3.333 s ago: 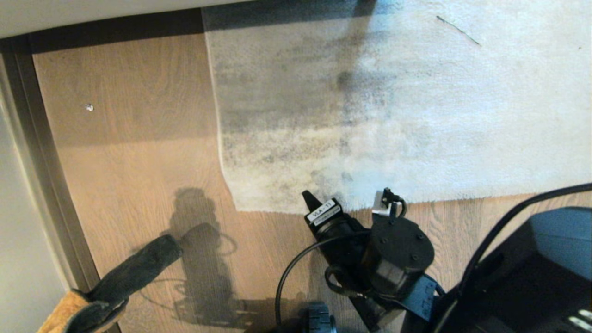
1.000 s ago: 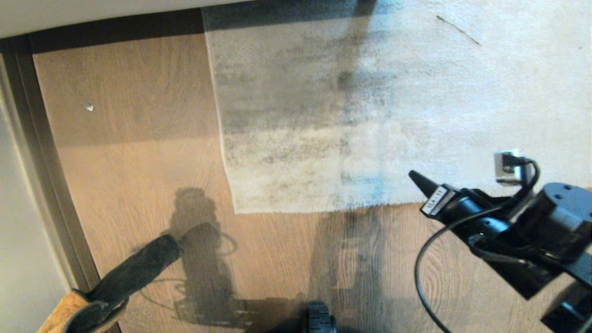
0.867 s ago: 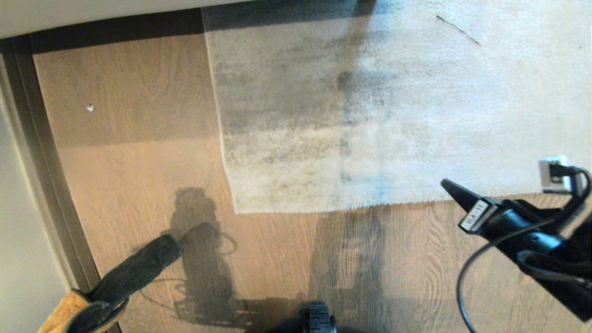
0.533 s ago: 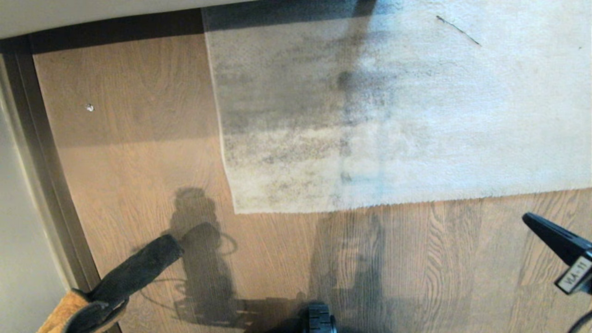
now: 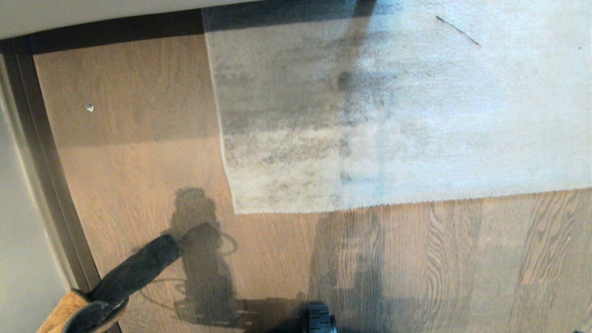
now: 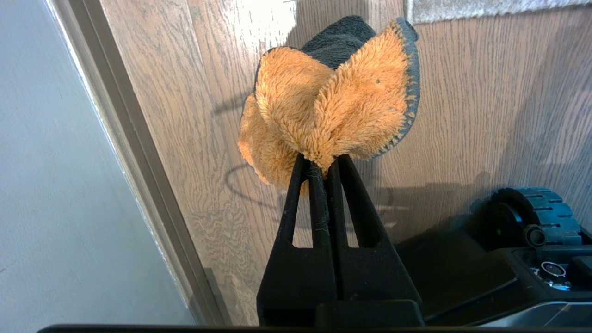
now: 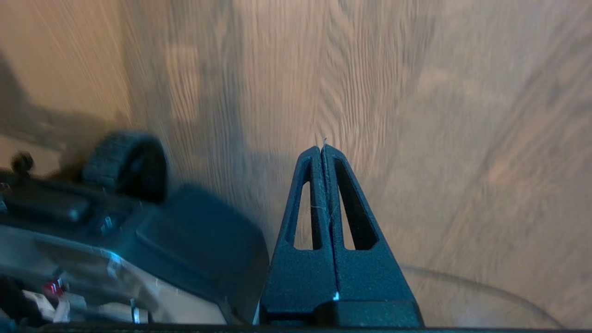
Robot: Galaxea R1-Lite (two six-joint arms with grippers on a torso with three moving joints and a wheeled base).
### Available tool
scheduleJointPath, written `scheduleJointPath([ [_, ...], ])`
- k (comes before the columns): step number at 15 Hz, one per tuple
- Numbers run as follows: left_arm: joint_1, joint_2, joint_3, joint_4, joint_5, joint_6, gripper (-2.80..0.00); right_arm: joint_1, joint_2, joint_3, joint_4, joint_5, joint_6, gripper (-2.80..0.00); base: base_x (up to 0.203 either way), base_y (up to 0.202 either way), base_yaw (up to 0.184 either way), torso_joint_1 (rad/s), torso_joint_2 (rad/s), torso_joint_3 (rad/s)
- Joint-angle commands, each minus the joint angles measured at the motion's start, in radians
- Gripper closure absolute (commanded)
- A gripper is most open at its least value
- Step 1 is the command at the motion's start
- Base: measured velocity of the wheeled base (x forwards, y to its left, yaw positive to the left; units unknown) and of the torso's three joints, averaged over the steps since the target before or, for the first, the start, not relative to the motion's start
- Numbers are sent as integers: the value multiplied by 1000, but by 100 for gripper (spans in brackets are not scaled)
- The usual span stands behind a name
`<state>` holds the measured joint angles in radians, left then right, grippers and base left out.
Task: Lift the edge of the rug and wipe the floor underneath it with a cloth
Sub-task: Put down the rag
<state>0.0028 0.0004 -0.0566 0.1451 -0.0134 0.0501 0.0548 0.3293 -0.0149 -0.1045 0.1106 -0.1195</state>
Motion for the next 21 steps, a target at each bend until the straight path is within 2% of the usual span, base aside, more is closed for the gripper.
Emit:
scheduleJointPath([
  [1,0,0,0,1,0,1,0,-18,-105,-3,43,0,-3,0,0,0,0,0,0,0],
  [4,0,0,0,1,0,1,0,-56,-194,1,35,0,-2,0,0,0,0,0,0,0],
  [12,0,0,0,1,0,2,0,-53,-329,15,-18,0,-3,0,0,0,0,0,0,0],
  [21,0,0,0,1,0,1,0,-53,-329,15,-16,0,-2,0,0,0,0,0,0,0],
])
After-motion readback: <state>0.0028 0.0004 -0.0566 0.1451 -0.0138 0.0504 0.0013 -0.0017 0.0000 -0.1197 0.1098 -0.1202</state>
